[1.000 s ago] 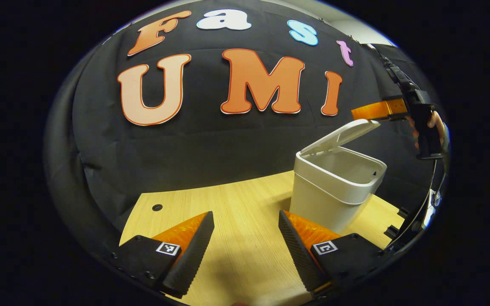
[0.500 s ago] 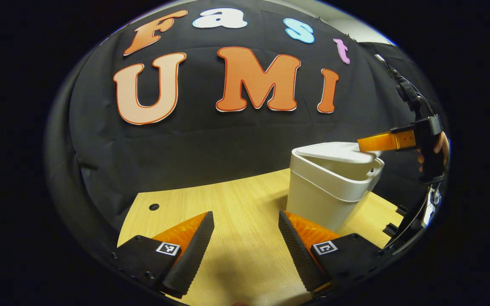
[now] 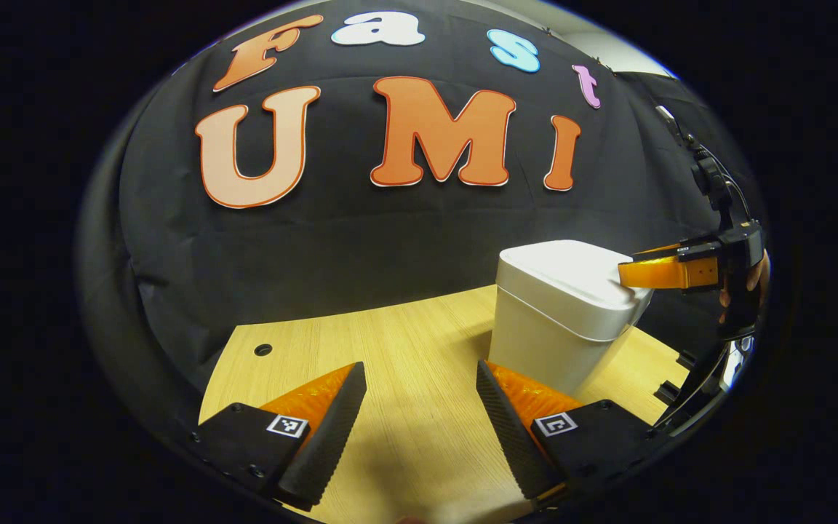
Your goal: Press the lid of the desktop garbage bin to open it, pick up the crumpled paper on the desktop and throw it into the bin, then pick up the pop can on the desktop and drop it into the bin, and finally close the garbage bin lid.
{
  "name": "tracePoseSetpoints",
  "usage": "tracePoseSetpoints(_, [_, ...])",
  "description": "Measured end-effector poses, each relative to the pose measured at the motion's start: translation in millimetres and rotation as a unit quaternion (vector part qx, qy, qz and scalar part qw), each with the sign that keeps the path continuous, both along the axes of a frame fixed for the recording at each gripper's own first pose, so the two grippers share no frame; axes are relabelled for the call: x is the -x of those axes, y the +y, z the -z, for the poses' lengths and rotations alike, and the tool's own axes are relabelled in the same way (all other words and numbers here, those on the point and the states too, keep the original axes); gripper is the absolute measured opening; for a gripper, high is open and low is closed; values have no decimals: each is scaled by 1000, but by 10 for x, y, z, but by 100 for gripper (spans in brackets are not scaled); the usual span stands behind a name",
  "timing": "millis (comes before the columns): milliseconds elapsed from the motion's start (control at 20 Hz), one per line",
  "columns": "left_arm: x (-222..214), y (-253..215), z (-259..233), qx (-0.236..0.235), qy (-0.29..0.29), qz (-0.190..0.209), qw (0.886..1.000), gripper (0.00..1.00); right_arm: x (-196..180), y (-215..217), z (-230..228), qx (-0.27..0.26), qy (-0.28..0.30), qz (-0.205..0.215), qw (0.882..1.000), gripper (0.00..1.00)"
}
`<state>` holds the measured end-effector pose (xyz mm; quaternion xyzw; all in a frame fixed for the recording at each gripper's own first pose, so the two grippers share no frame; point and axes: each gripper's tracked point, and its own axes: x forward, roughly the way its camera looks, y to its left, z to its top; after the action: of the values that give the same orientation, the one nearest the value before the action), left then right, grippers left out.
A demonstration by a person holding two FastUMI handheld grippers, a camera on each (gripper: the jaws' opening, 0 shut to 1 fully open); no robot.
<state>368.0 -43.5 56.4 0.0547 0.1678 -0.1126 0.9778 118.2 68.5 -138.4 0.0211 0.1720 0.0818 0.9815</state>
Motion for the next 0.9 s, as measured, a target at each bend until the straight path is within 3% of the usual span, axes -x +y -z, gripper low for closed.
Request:
tracePoseSetpoints(100, [-1,-6,-6,0,1,3,1000,95,15,4,14,1,2,5,1000,75])
tracePoseSetpoints(250, [5,-23,-18,-3,0,8,1000,99,17,-15,36,-23,15,18,999,63])
tracePoseSetpoints(350, [3,-16,-41,-4,-3,10,1000,97,34,-31,51,-28,9,25,999,62])
tracePoseSetpoints(500, [28,43,-121,-3,-11,9,1000,97,56,-35,25,-9,-20,26,999,59])
tracePoseSetpoints(550, [24,78,-154,-2,-14,8,1000,97,85,-11,19,-5,-23,25,999,53])
tracePoseSetpoints(700, [20,198,-275,3,-28,-5,1000,95,131,128,-45,-12,-46,25,999,70])
tracePoseSetpoints(900, [6,400,-480,12,-53,-29,998,97,196,423,-188,-6,-86,4,996,81])
